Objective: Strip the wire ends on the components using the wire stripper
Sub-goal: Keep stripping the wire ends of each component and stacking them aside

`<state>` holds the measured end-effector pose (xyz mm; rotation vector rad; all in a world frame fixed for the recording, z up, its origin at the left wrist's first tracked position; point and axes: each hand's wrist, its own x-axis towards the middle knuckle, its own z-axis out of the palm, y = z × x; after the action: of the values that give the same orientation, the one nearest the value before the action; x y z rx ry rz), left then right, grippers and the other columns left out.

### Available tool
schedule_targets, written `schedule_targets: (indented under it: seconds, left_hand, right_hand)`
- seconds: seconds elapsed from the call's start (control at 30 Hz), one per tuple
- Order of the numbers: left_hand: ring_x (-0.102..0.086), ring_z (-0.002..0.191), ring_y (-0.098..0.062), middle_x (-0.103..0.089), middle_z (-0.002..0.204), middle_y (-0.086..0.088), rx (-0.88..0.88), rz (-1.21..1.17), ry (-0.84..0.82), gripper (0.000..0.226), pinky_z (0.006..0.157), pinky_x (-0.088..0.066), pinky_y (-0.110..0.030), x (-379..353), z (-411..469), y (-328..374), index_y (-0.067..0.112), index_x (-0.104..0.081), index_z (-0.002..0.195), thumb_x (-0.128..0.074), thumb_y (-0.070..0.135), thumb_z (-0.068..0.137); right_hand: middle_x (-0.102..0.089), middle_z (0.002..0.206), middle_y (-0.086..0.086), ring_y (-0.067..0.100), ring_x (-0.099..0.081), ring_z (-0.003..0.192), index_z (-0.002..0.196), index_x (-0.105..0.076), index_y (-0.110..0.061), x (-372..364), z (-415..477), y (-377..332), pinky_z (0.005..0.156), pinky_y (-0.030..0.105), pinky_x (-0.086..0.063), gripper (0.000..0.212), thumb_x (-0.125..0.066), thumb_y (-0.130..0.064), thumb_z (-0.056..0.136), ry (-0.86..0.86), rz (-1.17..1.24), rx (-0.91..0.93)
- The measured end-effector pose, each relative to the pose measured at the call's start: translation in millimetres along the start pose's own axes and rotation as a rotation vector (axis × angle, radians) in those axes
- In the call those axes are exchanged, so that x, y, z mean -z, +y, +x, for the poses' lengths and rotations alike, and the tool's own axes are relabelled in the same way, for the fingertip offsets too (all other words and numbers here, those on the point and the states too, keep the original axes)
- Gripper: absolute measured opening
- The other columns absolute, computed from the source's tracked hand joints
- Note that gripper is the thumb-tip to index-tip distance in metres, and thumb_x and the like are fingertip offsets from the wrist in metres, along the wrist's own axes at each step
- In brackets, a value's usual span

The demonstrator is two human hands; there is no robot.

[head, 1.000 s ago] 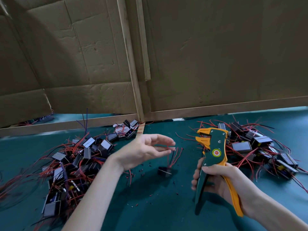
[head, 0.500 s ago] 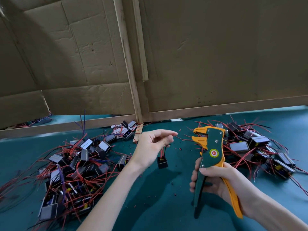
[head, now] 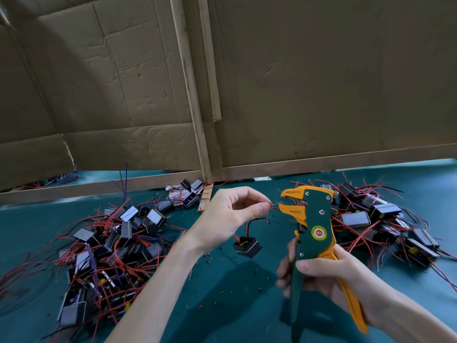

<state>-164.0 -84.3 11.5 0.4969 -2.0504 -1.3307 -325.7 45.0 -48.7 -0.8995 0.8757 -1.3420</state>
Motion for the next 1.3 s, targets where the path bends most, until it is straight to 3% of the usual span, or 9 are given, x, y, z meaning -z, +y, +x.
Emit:
schedule_targets:
  seconds: [0.23, 0.5, 0.7, 0.8, 0.87, 0.93, 1.03, 1.13, 1.3]
  left_hand:
    - [-0.063, 0.074, 0.0, -0.07, 0.074, 0.011, 0.006, 0.03, -0.033, 0.01, 0.072, -0.047, -0.012, 0.4, -1.5, 3.8, 0.018, -0.07, 0.083, -0.067, 0.01, 0.087]
    - [-0.065, 0.074, -0.001, -0.07, 0.074, 0.01, 0.03, 0.054, -0.094, 0.009, 0.074, -0.049, -0.013, 7.2, -4.5, 11.5, 0.015, -0.07, 0.083, -0.065, 0.008, 0.088]
    - [-0.063, 0.07, 0.002, -0.068, 0.07, 0.012, 0.054, 0.069, -0.153, 0.01, 0.069, -0.047, -0.01, 10.9, -5.1, 12.4, 0.014, -0.067, 0.083, -0.063, 0.007, 0.089]
    - [-0.062, 0.067, 0.003, -0.067, 0.067, 0.012, 0.091, 0.092, -0.152, 0.009, 0.068, -0.046, -0.01, 9.8, -4.6, 7.7, 0.012, -0.063, 0.085, -0.059, 0.008, 0.093]
    - [-0.061, 0.067, 0.0, -0.068, 0.069, 0.009, 0.107, 0.119, -0.179, 0.011, 0.069, -0.046, -0.012, 6.6, -4.7, 5.0, 0.014, -0.057, 0.087, -0.052, 0.014, 0.097]
    - [-0.057, 0.071, -0.009, -0.067, 0.069, 0.007, 0.108, 0.173, -0.171, 0.014, 0.073, -0.045, -0.022, 4.1, -4.5, 0.4, 0.016, -0.048, 0.091, -0.042, 0.023, 0.102]
    - [-0.05, 0.066, -0.014, -0.055, 0.056, 0.009, 0.083, 0.198, -0.063, 0.016, 0.082, -0.044, -0.034, 2.8, -1.8, -10.4, 0.018, -0.041, 0.093, -0.033, 0.025, 0.105]
    - [-0.034, 0.05, -0.012, -0.034, 0.06, 0.003, 0.059, 0.128, 0.066, 0.014, 0.069, -0.052, -0.036, -2.2, 0.8, -17.9, 0.015, -0.039, 0.093, -0.033, 0.02, 0.105]
    - [-0.032, 0.056, -0.01, -0.038, 0.066, 0.008, 0.03, 0.075, 0.116, 0.012, 0.059, -0.035, -0.031, -5.8, 1.6, -19.8, 0.015, -0.044, 0.093, -0.039, 0.021, 0.103]
  right_hand:
    - [-0.061, 0.076, 0.035, 0.045, -0.064, 0.068, 0.078, -0.069, -0.003, -0.7, -4.7, -1.3, 0.067, 0.049, -0.056, 0.024, -0.081, -0.009, 0.059, -0.061, -0.059, -0.021]
    - [-0.057, 0.064, 0.026, 0.034, -0.059, 0.056, 0.072, -0.066, -0.007, -5.7, -10.5, -0.8, 0.058, 0.042, -0.053, 0.044, -0.096, -0.032, 0.051, -0.041, -0.14, -0.061]
    - [-0.05, 0.047, 0.021, 0.027, -0.048, 0.038, 0.057, -0.056, -0.006, -16.9, -12.3, 7.2, 0.047, 0.032, -0.044, 0.045, -0.088, -0.039, 0.053, 0.134, -0.261, 0.002]
    - [-0.044, 0.042, 0.016, 0.024, -0.04, 0.033, 0.051, -0.049, -0.005, -19.9, -10.4, 12.4, 0.039, 0.026, -0.039, 0.043, -0.085, -0.027, 0.061, 0.218, -0.27, 0.064]
    - [-0.052, 0.053, 0.021, 0.029, -0.051, 0.04, 0.056, -0.058, -0.004, -19.8, -9.4, 10.9, 0.04, 0.031, -0.047, 0.029, -0.086, -0.014, 0.06, 0.182, -0.185, 0.04]
    - [-0.058, 0.068, 0.027, 0.036, -0.061, 0.057, 0.07, -0.067, -0.003, -18.2, -7.9, 6.4, 0.054, 0.041, -0.055, 0.018, -0.081, -0.01, 0.061, 0.092, -0.025, 0.027]
    - [-0.059, 0.076, 0.029, 0.041, -0.063, 0.067, 0.079, -0.068, -0.003, -9.9, -4.2, 4.2, 0.066, 0.049, -0.056, 0.027, -0.082, -0.013, 0.059, 0.038, 0.056, 0.041]
    - [-0.06, 0.077, 0.029, 0.042, -0.064, 0.07, 0.08, -0.068, -0.003, -1.0, 0.0, 4.7, 0.071, 0.053, -0.055, 0.04, -0.092, -0.018, 0.051, 0.043, 0.076, 0.028]
    - [-0.061, 0.078, 0.028, 0.042, -0.064, 0.072, 0.082, -0.067, -0.002, 3.4, 3.2, 7.1, 0.073, 0.053, -0.055, 0.046, -0.094, -0.021, 0.05, 0.014, 0.082, -0.003]
